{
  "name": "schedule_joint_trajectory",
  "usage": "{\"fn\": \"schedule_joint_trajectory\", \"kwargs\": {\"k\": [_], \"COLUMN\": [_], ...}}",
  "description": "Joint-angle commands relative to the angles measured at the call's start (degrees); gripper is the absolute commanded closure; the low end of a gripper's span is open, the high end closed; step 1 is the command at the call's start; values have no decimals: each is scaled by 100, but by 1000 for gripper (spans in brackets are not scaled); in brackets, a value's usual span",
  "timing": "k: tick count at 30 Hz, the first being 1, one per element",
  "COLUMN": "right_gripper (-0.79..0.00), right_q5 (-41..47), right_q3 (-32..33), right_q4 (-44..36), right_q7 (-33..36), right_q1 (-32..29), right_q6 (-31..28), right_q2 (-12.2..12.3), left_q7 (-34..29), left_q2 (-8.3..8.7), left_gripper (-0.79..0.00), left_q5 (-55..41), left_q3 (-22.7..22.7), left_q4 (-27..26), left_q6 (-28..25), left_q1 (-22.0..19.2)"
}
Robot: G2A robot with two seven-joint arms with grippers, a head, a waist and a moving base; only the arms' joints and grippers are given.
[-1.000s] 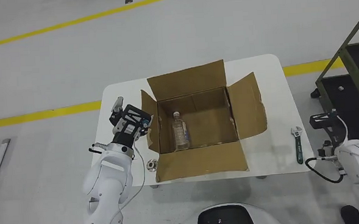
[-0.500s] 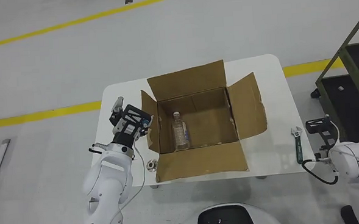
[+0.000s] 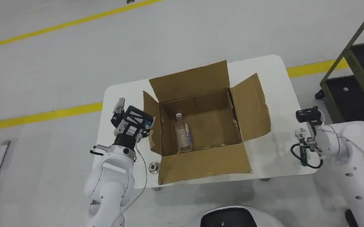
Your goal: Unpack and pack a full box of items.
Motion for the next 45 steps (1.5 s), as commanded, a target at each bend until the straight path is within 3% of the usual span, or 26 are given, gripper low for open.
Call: {"fn": "schedule_joint_trajectory", "kwargs": {"k": [1,6,24,45], "right_gripper": [-292,-332,-329,-326], "right_q5": [9,113,643,939], "right_q3": [-41,-183,-448,-401], "right_q4": [199,537,814,417], "right_q7": [0,0,0,0], "right_q1": [98,302,382,190], "right_q6": [-9,-77,136,411], "right_q2": [16,58,253,453], "left_q7": [0,0,0,0], "left_q2": [0,0,0,0], "left_gripper": [-785,-785,-785,-785], "left_q5": [0,0,0,0], "left_q3": [0,0,0,0], "left_q4": [0,0,0,0], "left_q6": [0,0,0,0], "left_q1": [0,0,0,0]}}
